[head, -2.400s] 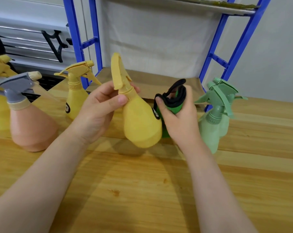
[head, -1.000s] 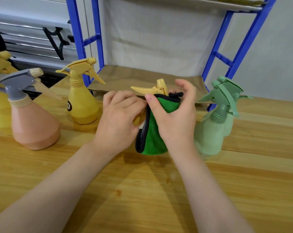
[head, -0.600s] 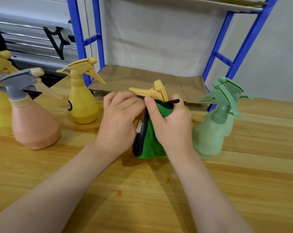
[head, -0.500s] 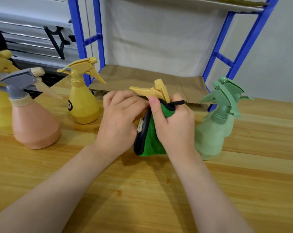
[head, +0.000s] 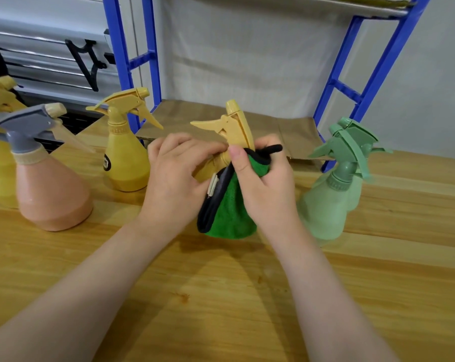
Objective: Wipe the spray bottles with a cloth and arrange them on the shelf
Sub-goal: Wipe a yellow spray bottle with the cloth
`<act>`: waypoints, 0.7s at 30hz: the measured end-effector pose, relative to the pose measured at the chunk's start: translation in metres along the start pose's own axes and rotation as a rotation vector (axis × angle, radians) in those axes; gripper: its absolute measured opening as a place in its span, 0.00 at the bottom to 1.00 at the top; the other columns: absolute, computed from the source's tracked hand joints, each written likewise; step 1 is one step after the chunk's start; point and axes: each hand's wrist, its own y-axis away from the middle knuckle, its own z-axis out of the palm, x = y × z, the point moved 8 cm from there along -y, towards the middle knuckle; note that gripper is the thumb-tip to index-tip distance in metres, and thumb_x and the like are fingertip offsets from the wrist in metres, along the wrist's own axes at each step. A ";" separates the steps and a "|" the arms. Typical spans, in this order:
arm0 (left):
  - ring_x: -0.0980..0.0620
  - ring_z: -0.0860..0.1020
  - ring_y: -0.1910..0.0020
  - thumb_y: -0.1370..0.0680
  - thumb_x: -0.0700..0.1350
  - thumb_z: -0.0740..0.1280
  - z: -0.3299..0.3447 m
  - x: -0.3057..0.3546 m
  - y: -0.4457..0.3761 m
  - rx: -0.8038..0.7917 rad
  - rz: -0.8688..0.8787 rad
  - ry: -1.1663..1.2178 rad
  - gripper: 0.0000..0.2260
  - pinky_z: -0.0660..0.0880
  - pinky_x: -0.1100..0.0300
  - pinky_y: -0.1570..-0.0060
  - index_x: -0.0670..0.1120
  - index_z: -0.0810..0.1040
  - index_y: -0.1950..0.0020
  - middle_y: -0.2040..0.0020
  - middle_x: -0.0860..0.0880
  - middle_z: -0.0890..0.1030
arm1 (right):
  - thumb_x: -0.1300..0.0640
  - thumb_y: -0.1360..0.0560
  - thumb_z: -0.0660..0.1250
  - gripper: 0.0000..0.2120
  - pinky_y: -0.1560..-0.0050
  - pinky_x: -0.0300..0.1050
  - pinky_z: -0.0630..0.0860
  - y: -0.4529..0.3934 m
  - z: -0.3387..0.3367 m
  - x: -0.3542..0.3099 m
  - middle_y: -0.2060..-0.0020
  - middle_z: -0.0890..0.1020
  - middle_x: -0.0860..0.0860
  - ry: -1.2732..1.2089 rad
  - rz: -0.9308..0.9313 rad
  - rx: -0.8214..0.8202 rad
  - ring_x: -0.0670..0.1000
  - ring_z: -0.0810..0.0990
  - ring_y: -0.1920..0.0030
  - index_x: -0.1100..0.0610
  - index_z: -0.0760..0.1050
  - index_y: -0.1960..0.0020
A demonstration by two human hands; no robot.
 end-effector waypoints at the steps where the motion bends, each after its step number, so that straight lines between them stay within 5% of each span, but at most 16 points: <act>1: 0.51 0.73 0.46 0.26 0.51 0.70 0.000 0.000 0.000 -0.004 -0.009 0.009 0.12 0.60 0.55 0.44 0.51 0.82 0.44 0.51 0.62 0.77 | 0.46 0.24 0.67 0.12 0.62 0.30 0.68 0.001 0.000 0.000 0.67 0.75 0.37 0.001 -0.006 0.009 0.37 0.74 0.65 0.49 0.66 0.59; 6: 0.53 0.73 0.47 0.28 0.51 0.71 0.007 0.000 0.002 -0.041 -0.035 0.077 0.13 0.61 0.53 0.43 0.50 0.82 0.45 0.53 0.64 0.76 | 0.42 0.20 0.59 0.15 0.61 0.34 0.69 0.002 -0.012 0.002 0.71 0.76 0.40 -0.049 0.072 0.098 0.39 0.75 0.66 0.47 0.70 0.63; 11: 0.74 0.67 0.46 0.27 0.54 0.69 0.011 -0.013 0.003 -0.042 -0.179 0.244 0.14 0.67 0.50 0.39 0.55 0.79 0.42 0.53 0.68 0.73 | 0.44 0.20 0.61 0.13 0.59 0.29 0.70 0.001 -0.008 0.009 0.69 0.77 0.36 -0.269 0.228 0.043 0.35 0.76 0.64 0.52 0.72 0.58; 17: 0.51 0.81 0.45 0.23 0.46 0.69 0.015 -0.034 0.000 -0.026 -0.452 0.773 0.11 0.77 0.51 0.41 0.47 0.77 0.42 0.46 0.46 0.83 | 0.50 0.26 0.66 0.18 0.52 0.31 0.70 -0.001 -0.004 -0.002 0.58 0.73 0.38 -0.341 0.081 -0.097 0.36 0.73 0.58 0.55 0.65 0.41; 21: 0.47 0.82 0.48 0.22 0.45 0.66 0.027 -0.021 0.005 -0.122 -0.514 1.083 0.12 0.79 0.53 0.45 0.42 0.77 0.41 0.46 0.43 0.84 | 0.67 0.34 0.56 0.22 0.57 0.40 0.71 0.006 0.010 -0.008 0.55 0.71 0.45 -0.552 0.063 -0.289 0.42 0.72 0.58 0.54 0.62 0.42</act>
